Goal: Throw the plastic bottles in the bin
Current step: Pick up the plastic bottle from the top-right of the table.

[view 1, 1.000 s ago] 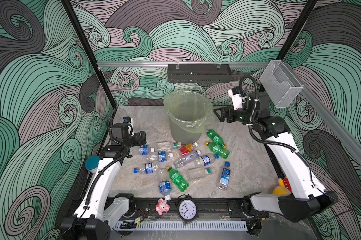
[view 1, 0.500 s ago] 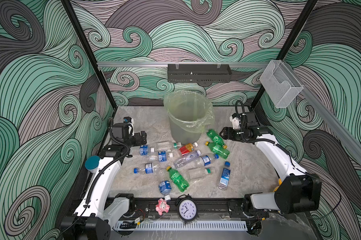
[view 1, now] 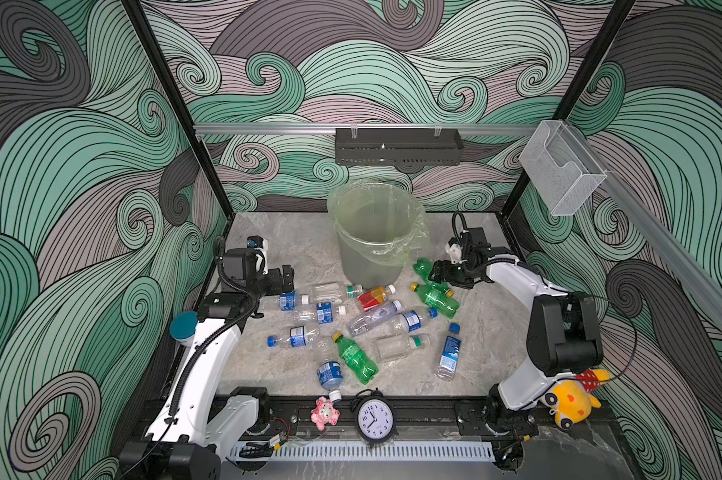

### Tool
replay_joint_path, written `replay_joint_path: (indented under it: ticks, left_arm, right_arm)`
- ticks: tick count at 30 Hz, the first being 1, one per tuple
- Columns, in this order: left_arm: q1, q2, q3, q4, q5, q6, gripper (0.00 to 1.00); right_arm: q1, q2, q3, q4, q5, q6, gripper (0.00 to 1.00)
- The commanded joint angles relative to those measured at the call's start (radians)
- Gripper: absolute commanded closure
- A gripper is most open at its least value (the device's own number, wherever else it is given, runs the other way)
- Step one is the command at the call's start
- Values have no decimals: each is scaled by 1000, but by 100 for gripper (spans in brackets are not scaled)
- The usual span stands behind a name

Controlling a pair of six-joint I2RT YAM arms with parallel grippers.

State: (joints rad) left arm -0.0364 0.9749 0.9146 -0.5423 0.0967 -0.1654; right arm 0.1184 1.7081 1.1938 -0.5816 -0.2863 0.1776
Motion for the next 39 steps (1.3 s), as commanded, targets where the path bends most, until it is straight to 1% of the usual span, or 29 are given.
replay_joint_path:
  ticks: [1, 7, 10, 18, 23, 26, 34, 39]
  left_arm:
    - [-11, -28, 8, -30, 9, 15, 1]
    - [-11, -43, -1, -39, 6, 21, 1]
    - [-11, -47, 0, -43, 10, 20, 1]
    - [-11, -36, 3, -48, 15, 24, 1]
    - [-11, -31, 8, -50, 30, 24, 1]
    - [-11, -37, 4, -51, 32, 24, 1]
    - [-11, -37, 0, -52, 37, 26, 1]
    - [-11, -36, 3, -54, 38, 27, 1]
  right_arm:
    - [1, 44, 56, 15, -9, -22, 19]
    - [0, 130, 112, 22, -1, -20, 21]
    - [4, 171, 133, 11, 9, -12, 24]
    - [16, 222, 151, 6, 59, -12, 27]
    - [18, 253, 168, 5, 91, -2, 30]
    - [22, 268, 176, 4, 109, -4, 30]
    - [35, 307, 211, -9, 143, -18, 25]
    - [39, 316, 230, -13, 161, -18, 27]
